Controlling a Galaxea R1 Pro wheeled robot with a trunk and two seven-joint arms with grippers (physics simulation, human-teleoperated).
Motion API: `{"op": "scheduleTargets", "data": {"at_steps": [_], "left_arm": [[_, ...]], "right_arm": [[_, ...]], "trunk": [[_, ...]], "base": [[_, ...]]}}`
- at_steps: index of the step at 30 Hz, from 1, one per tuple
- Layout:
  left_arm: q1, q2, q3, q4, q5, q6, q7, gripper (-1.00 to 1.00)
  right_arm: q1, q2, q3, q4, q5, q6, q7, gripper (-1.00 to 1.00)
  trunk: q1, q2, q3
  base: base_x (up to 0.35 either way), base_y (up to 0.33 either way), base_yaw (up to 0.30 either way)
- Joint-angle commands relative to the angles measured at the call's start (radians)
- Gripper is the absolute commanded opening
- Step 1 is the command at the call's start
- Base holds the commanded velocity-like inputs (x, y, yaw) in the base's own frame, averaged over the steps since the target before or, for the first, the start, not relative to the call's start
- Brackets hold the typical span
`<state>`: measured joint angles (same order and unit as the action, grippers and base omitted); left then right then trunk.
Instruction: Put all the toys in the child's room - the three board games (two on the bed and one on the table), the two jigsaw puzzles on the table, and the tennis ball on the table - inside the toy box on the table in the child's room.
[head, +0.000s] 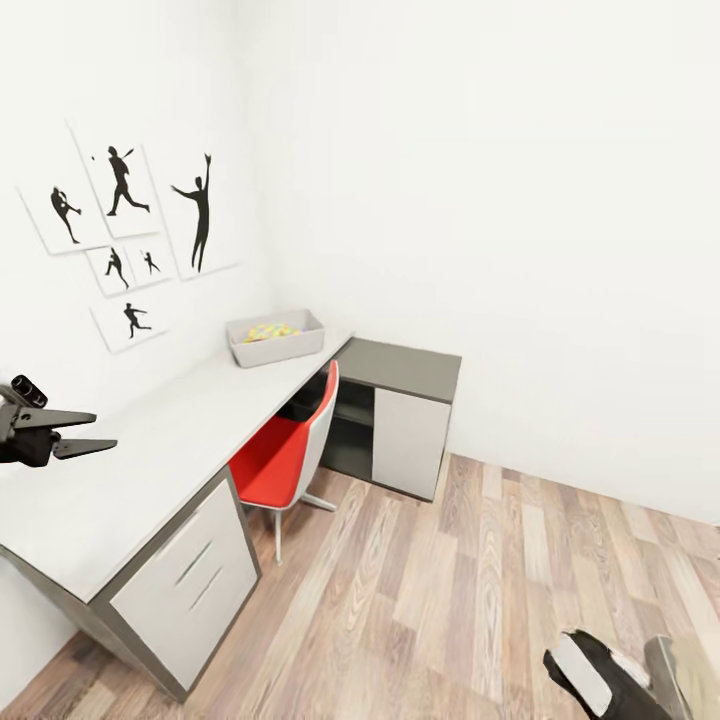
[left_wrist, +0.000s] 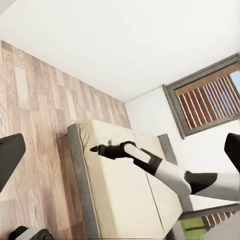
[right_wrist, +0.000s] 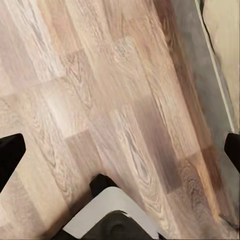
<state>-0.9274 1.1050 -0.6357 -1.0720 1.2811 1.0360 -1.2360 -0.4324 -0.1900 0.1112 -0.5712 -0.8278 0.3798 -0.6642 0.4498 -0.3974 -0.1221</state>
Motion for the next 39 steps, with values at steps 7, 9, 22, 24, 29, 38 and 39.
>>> {"op": "scheduleTargets", "data": {"at_steps": [7,9,22,24,29,38,39], "left_arm": [[-0.004,-0.002,-0.008,0.000,0.004,0.006,0.003,1.00],[-0.004,-0.002,-0.008,0.000,0.004,0.006,0.004,1.00],[-0.004,-0.072,-0.019,-0.015,-0.002,0.002,0.118,1.00],[-0.002,-0.113,-0.021,-0.012,-0.002,0.001,0.177,1.00],[-0.001,-0.191,-0.022,-0.007,-0.002,-0.002,0.304,1.00],[-0.001,-0.274,-0.019,-0.006,-0.003,-0.002,0.393,1.00],[-0.001,-0.276,-0.020,-0.006,-0.003,-0.002,0.409,1.00]], "right_arm": [[0.007,0.139,0.238,0.362,0.050,-0.543,0.242,1.00],[0.007,0.162,0.253,0.401,0.052,-0.608,0.256,1.00],[0.008,0.197,0.268,0.451,0.052,-0.669,0.291,1.00],[0.008,0.196,0.268,0.451,0.053,-0.669,0.292,1.00],[0.008,0.191,0.266,0.454,0.051,-0.666,0.291,1.00],[0.008,0.160,0.261,0.465,0.042,-0.619,0.290,1.00],[0.008,0.159,0.262,0.465,0.043,-0.618,0.290,1.00]], "trunk": [[0.000,-0.003,-0.002],[0.000,-0.003,-0.002],[0.000,-0.003,-0.002],[0.000,-0.003,-0.002],[0.000,-0.003,-0.002],[0.000,-0.003,-0.002],[0.000,-0.003,-0.002]], "base": [[-0.181,0.098,-0.015],[-0.038,0.020,-0.002],[-0.005,0.003,-0.050],[0.000,0.000,-0.250],[0.000,0.000,-0.277],[0.000,0.000,-0.287],[0.000,0.000,-0.288]]}}
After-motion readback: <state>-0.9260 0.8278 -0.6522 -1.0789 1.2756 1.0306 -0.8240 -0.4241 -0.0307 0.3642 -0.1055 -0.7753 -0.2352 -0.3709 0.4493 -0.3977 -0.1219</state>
